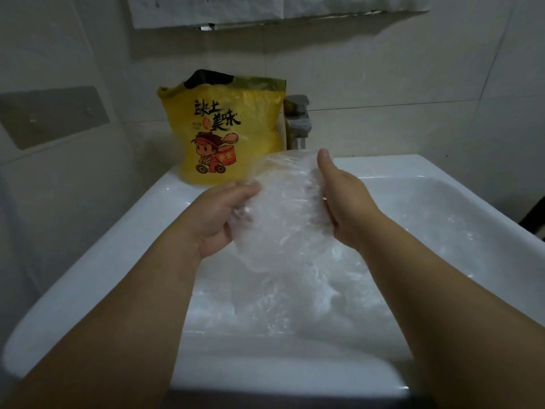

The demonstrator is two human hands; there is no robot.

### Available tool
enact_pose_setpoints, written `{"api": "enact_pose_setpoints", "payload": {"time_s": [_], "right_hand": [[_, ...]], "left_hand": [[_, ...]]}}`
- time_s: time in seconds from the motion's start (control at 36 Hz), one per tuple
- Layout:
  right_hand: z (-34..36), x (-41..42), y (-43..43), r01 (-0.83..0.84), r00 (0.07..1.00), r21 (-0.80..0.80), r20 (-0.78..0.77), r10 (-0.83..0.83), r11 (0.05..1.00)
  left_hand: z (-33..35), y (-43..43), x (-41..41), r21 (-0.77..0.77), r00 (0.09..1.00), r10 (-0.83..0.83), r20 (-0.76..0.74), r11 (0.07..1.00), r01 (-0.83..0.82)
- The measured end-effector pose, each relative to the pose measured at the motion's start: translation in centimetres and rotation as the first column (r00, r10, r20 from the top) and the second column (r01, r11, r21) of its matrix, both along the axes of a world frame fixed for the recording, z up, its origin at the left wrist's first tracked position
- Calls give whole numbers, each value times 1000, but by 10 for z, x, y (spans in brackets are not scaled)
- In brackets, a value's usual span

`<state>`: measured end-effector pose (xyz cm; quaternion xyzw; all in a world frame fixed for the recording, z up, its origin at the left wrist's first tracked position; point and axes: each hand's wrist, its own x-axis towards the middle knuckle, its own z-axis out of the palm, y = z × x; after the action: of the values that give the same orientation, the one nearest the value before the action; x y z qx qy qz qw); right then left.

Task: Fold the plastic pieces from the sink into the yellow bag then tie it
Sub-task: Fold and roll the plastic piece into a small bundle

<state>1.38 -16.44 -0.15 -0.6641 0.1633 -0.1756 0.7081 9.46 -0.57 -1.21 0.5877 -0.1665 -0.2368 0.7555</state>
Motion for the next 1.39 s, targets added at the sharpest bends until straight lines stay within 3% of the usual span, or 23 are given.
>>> {"api": "enact_pose_setpoints", "payload": {"time_s": [0.06,0.17,0.25,0.33,0.44,0.58,0.81,0.92,1.03,1.11,1.19,1.39], "right_hand": [[0,-3,3,-141,990,12,-10,141,990],[-5,-5,10,-304,951,-139,-109,290,942],[-11,-1,12,-336,939,-228,-156,307,914],[-14,1,11,-264,964,-278,-110,242,924],[-13,2,8,-209,978,-147,-29,207,967],[-8,2,7,-118,993,0,15,118,993],[-8,0,6,-169,982,15,89,167,985],[-4,-1,6,-175,983,135,84,165,975],[1,-4,6,-363,932,237,92,352,901],[3,-7,7,-465,885,202,134,446,862],[0,-7,6,-476,879,144,71,471,867],[-12,-1,-1,-230,968,-93,-121,219,969]], "left_hand": [[-1,2,4,-28,999,47,-12,998,-48],[2,2,-1,-127,996,90,-23,988,-92],[1,-1,-3,-58,976,214,32,975,-212],[1,-3,-8,47,947,299,119,951,-306],[-1,-2,-9,83,945,304,120,945,-315],[2,0,-7,119,978,206,29,971,-208],[1,1,-16,29,997,-71,-19,997,71],[0,0,-15,75,999,-44,10,996,43],[-1,0,-10,28,998,59,24,998,-59],[0,0,-6,8,991,131,21,991,-132],[2,3,-3,-62,987,162,-24,985,-163],[3,7,3,-179,965,143,-221,966,-184]]}}
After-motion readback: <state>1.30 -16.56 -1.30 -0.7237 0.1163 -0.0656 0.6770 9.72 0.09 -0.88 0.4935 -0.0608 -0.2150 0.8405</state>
